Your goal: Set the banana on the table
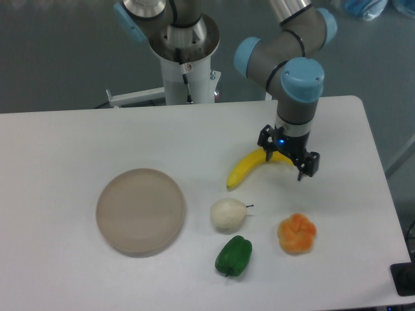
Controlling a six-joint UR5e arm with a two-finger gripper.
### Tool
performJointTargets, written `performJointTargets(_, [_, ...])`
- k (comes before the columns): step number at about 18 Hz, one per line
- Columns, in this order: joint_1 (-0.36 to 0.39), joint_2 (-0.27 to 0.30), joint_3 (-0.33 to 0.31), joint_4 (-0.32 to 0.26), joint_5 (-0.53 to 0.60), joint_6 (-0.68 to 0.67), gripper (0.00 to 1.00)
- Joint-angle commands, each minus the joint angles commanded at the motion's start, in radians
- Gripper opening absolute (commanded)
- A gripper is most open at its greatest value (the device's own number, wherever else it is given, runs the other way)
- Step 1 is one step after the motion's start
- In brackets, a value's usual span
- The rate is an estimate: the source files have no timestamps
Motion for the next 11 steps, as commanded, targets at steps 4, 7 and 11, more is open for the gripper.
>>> performJointTargets(4, [-0.002, -0.037, 0.114, 0.006, 0.020, 0.014, 1.00])
performJointTargets(7, [0.000, -0.054, 0.155, 0.009, 0.020, 0.017, 1.00])
performJointTargets(11, [-0.003, -0.107, 0.226, 0.009, 0.101, 0.017, 1.00])
